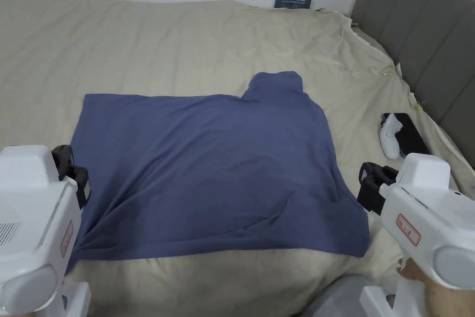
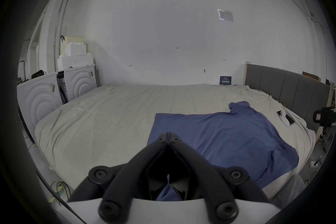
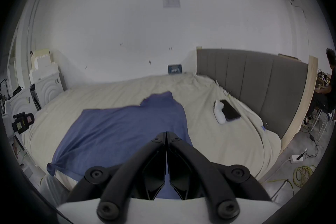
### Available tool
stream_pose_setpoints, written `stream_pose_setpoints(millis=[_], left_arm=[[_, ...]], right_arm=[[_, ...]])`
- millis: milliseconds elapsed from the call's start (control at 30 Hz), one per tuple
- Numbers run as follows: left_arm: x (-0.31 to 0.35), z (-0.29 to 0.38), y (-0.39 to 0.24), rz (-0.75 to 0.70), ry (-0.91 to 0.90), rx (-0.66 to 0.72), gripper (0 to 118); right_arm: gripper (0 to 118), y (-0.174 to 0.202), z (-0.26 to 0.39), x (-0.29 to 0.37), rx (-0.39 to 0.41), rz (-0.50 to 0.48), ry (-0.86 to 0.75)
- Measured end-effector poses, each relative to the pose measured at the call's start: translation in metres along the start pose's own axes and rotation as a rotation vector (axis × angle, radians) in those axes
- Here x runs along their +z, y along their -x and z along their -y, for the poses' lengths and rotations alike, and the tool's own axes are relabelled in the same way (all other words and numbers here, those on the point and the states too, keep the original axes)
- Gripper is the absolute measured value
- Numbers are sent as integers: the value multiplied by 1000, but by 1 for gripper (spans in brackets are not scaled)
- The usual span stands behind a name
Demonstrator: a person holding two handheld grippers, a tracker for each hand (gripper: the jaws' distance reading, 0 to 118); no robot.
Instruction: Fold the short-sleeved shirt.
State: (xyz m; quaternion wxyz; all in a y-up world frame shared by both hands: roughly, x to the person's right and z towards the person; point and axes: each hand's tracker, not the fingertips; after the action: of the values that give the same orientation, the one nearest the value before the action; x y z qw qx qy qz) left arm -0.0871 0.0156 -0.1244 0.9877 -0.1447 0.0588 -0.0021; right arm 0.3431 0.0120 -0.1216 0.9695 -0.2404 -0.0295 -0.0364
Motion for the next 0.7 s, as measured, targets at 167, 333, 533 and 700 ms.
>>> stream_pose_setpoints(millis=[167,333,533,700], left_arm=[[0,3,-1,12,13,1,0],[-3,7,-3,20,42,2,0],[-4,12,-9,26,67,-17,0],[-8,15,-9,18,93,-21,0]], right_arm=[[93,-27,18,-34,1,14,303],[103,-48,57,-62,-55,73,461],[92,-68,88,-97,-55,88,516],[55,-69,95,-107,-76,49,502]])
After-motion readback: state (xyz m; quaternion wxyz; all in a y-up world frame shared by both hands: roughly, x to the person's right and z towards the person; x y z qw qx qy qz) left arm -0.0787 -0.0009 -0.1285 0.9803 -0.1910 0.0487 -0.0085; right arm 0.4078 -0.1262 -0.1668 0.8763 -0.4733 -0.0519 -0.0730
